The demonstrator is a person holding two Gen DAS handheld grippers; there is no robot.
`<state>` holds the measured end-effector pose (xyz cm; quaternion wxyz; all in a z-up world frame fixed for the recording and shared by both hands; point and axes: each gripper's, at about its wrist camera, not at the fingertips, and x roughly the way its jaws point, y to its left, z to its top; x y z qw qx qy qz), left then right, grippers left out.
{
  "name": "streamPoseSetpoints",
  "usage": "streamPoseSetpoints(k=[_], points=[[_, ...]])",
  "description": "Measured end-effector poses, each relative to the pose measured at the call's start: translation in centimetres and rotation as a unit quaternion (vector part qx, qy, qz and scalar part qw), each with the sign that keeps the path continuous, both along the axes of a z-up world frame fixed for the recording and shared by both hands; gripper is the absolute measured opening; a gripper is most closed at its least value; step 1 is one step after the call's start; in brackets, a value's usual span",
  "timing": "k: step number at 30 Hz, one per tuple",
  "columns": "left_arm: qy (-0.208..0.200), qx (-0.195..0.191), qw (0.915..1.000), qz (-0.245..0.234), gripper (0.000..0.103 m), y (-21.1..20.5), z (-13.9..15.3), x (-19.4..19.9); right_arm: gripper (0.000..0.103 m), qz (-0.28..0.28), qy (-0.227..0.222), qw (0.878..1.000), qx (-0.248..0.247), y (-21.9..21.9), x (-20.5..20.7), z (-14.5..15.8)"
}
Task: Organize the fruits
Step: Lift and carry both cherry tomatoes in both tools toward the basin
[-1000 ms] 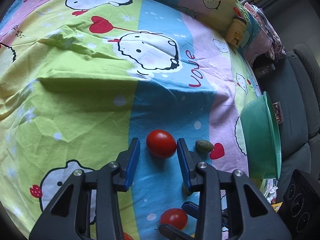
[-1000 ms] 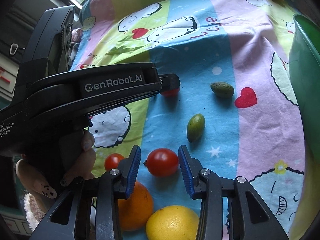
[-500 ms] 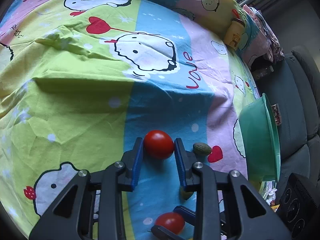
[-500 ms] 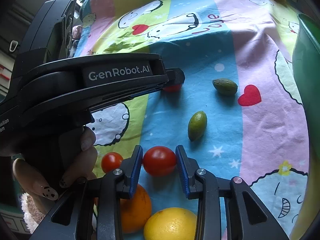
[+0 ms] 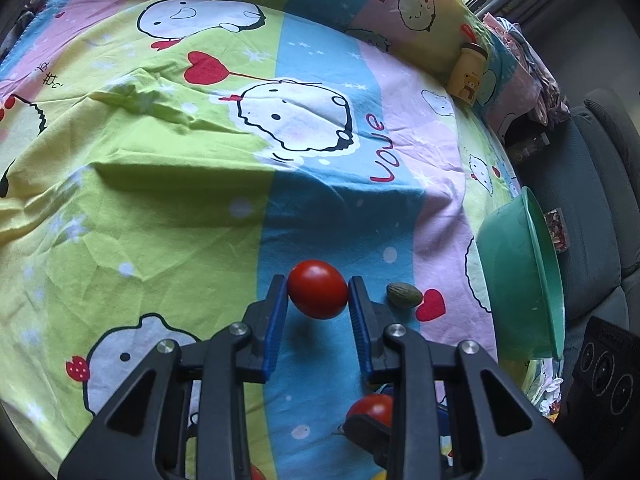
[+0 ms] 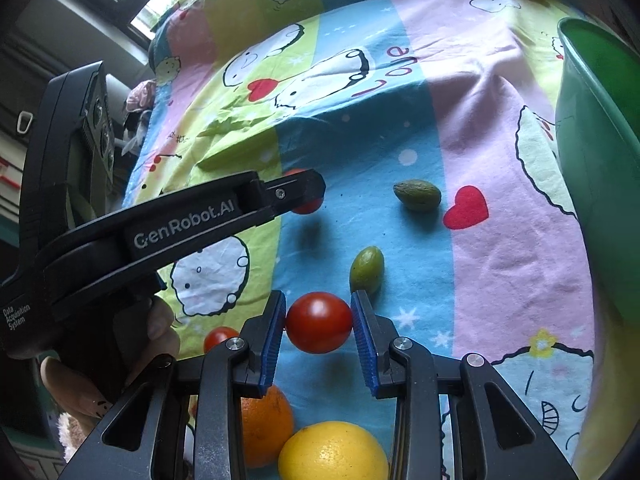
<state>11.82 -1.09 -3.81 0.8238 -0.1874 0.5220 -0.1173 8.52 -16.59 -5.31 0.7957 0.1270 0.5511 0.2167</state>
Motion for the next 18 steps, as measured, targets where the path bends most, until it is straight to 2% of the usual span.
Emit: streamPoseSetpoints(k=[11, 18], points=[[-0.018, 0.01, 0.9997, 0.013, 0.03, 0.1, 0.9, -1.5, 0.035, -0.062, -0.017, 0.997, 0.036, -3.7, 0.4, 1.5], [-0.032, 0.008, 0.9994, 0.01, 0.03, -0.2, 1.7, -2.0, 0.035, -0.079, -0.028, 0.995, 0.046, -4.9, 0.8, 2.1]])
